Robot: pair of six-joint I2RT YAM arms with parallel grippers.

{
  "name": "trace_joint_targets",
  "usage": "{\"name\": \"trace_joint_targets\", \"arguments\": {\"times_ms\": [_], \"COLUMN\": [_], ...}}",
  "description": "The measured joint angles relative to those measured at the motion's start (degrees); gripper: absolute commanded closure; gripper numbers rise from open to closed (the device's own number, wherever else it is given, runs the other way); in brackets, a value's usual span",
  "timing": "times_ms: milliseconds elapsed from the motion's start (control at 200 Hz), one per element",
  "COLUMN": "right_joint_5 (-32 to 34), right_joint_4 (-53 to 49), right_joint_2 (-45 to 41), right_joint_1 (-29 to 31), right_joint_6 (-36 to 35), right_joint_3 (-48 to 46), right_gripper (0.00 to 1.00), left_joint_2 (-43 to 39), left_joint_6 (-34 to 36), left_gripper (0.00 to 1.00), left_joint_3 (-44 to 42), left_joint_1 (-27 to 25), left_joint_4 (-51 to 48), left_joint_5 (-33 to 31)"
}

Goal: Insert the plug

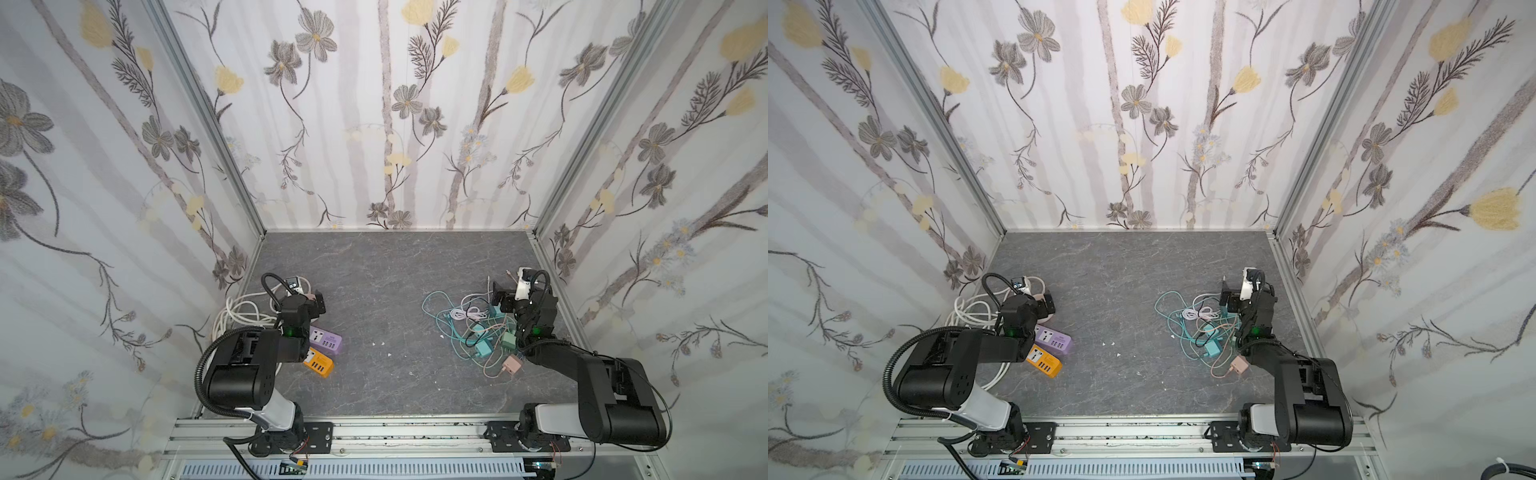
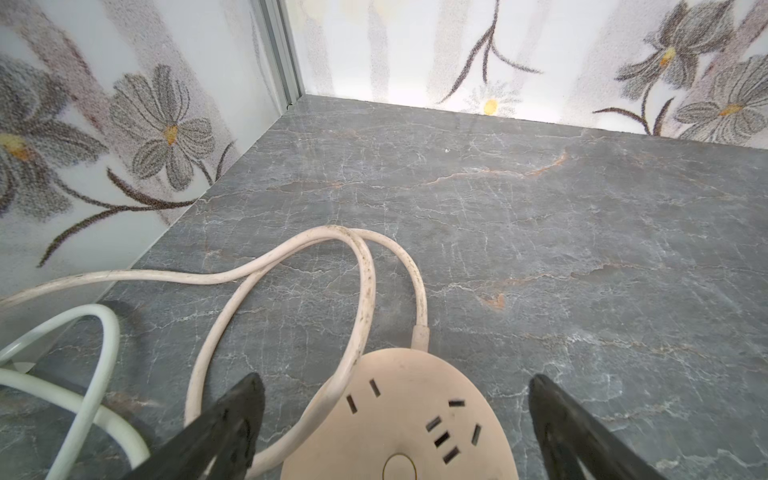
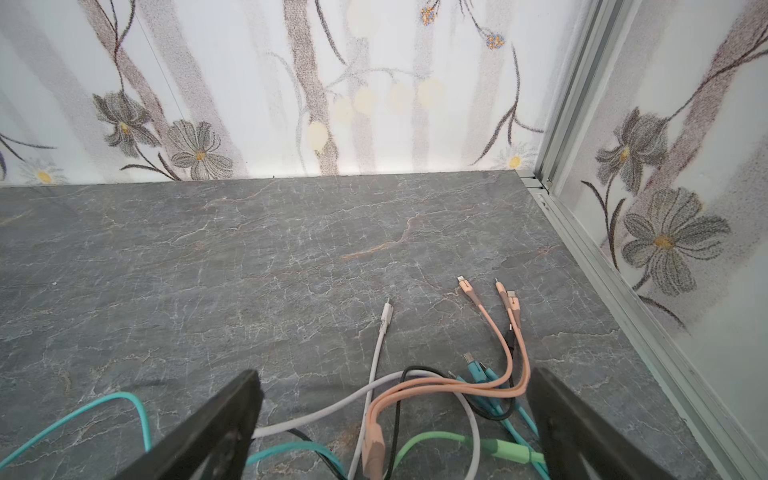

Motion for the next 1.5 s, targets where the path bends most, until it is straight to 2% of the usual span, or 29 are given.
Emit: {"name": "trace_joint_targets", "arguments": {"times_ms": [1379,1504], "right_joint_5": [-0.04,0.07], "right_joint_4": [0.00,-1.66], "right_joint_2": [0.00,-2.03], "right_joint_1": [-0.07,-0.15], "right_joint_6": [0.00,0.07], "right_joint_3": [0.00,0.04], "right_gripper": [0.01,0.01], "left_joint_2": [0.00,-4.90], "left_joint_6": [0.00,-0.26], "left_gripper": [0.00,0.00], "left_joint_3": [-0.09,0.02], "left_joint_1": [0.00,-0.26], "left_joint_4": [0.04,-3.23], "left_joint_5": [-0.04,-1.22]}}
